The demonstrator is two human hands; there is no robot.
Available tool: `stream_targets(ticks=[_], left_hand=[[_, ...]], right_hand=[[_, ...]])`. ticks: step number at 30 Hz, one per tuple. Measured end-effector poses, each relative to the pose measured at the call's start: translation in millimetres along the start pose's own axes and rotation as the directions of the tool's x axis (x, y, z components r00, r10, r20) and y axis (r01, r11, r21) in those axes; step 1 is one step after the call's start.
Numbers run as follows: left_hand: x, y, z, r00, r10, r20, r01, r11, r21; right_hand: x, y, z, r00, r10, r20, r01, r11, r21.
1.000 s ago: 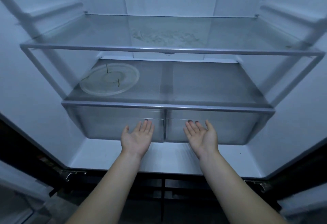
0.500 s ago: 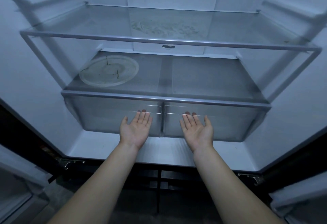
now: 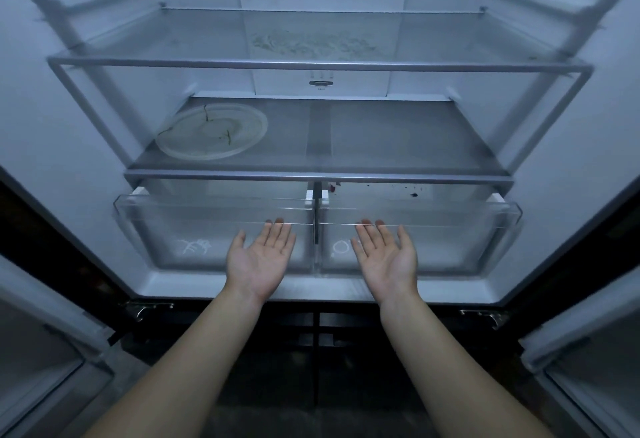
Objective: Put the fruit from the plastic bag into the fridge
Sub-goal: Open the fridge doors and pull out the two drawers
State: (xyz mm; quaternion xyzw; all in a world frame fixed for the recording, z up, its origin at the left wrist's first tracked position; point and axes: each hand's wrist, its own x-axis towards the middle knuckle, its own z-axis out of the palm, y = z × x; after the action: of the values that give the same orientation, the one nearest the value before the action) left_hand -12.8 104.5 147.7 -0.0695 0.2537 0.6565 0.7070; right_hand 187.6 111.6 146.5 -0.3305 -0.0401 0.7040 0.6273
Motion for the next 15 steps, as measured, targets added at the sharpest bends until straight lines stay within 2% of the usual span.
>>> stream_targets(ticks=[15], left_hand=[[-45.8, -5.6, -24.3, 0.998, -0.063, 0.007, 0.063, 0.998, -0.012]], right_hand=[[-37.0, 15.9, -18.1, 1.0, -0.014, 0.004, 0.014, 0.999, 0.044]])
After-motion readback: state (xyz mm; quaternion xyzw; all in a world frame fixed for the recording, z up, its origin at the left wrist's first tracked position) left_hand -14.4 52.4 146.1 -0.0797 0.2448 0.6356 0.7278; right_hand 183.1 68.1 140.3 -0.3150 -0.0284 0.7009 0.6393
